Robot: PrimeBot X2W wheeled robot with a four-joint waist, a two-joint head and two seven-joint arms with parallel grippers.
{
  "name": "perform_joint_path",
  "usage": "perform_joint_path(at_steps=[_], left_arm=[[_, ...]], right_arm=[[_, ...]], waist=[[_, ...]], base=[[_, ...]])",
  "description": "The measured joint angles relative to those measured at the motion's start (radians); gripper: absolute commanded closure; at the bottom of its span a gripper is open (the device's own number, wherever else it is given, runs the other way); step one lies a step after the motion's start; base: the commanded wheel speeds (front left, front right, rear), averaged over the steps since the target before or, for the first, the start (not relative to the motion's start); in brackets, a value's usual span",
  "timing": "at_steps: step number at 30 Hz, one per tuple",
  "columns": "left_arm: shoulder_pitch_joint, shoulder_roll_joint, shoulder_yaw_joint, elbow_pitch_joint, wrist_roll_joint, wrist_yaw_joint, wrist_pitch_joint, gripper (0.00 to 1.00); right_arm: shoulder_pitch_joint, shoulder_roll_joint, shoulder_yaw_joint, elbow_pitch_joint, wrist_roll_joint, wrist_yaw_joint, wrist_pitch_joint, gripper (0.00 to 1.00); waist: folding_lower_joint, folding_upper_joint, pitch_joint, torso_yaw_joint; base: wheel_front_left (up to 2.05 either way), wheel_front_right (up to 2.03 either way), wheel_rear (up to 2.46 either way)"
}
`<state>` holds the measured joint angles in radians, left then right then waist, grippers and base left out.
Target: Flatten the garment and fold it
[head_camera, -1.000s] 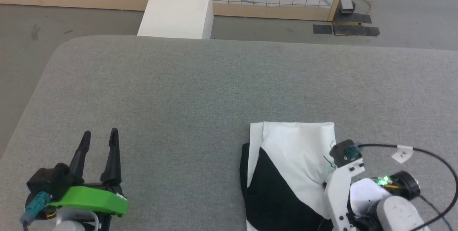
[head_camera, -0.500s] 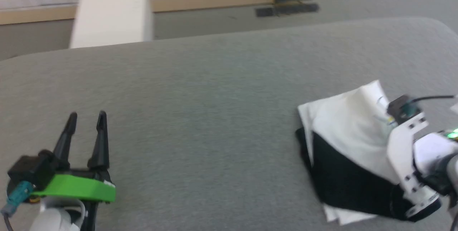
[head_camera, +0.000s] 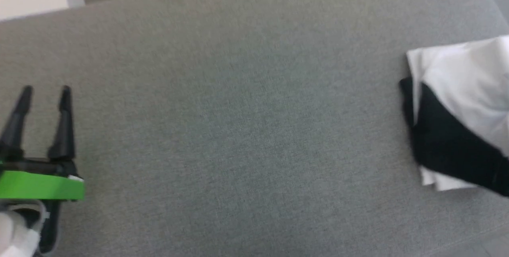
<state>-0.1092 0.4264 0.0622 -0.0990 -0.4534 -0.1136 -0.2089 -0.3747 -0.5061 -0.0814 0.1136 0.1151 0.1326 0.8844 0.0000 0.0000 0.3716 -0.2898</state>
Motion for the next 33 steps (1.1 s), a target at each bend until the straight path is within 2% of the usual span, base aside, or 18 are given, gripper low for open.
perform_joint_path(at_steps=[5, 12, 13, 14, 17, 22, 26, 29, 33], left_arm=[[0.001, 0.042, 0.057, -0.054, -0.014, 0.018, 0.022, 0.0], [0.005, 0.071, 0.099, -0.098, -0.031, 0.026, 0.037, 0.0], [0.005, 0.075, 0.105, -0.1, -0.031, 0.027, 0.039, 0.0], [0.006, 0.077, 0.108, -0.101, -0.031, 0.027, 0.039, 0.0], [0.006, 0.077, 0.112, -0.101, -0.032, 0.027, 0.039, 0.0], [0.007, 0.075, 0.109, -0.083, -0.033, 0.03, 0.021, 0.0], [0.007, 0.059, 0.098, -0.056, -0.033, 0.033, 0.006, 0.0], [0.007, 0.035, 0.086, -0.033, -0.034, 0.037, -0.006, 0.0], [0.005, -0.008, 0.077, -0.013, -0.036, 0.046, -0.023, 0.0]], right_arm=[[-0.057, 0.034, -0.12, 0.016, -0.061, 0.0, -0.033, 1.0], [-0.112, 0.084, -0.255, 0.028, -0.138, 0.0, -0.053, 1.0], [-0.117, 0.086, -0.261, 0.026, -0.155, 0.0, -0.067, 0.43], [-0.123, 0.09, -0.272, 0.025, -0.171, 0.0, -0.081, 0.0], [-0.136, 0.101, -0.312, 0.024, -0.187, 0.0, -0.097, 0.0], [-0.152, 0.095, -0.317, 0.015, -0.193, 0.0, -0.119, 0.0], [-0.191, 0.083, -0.317, -0.008, -0.151, 0.0, -0.159, 0.0], [-0.244, 0.072, -0.268, -0.044, -0.106, 0.0, -0.225, 0.0], [-0.289, 0.046, -0.137, -0.096, -0.033, 0.0, -0.33, 0.0]], waist=[[0.0001, 0.0, 0.088, -0.006], [0.0001, 0.0, 0.184, 0.003], [0.0002, 0.0, 0.195, 0.006], [0.0001, 0.0, 0.205, 0.008], [0.0002, 0.0, 0.221, 0.019], [0.0001, 0.0, 0.204, 0.031], [0.0001, 0.0, 0.166, 0.033], [0.0001, 0.0, 0.126, 0.036], [0.0, 0.0, 0.062, 0.044]], base=[[0.0, 0.0, 0.0], [0.0, 0.0, 0.0], [0.0, 0.0, 0.0], [0.0, 0.0, 0.0], [0.0, 0.0, 0.0], [0.0, 0.0, 0.0], [0.0, 0.0, 0.0], [0.0, 0.0, 0.0], [0.0, 0.0, 0.0]])
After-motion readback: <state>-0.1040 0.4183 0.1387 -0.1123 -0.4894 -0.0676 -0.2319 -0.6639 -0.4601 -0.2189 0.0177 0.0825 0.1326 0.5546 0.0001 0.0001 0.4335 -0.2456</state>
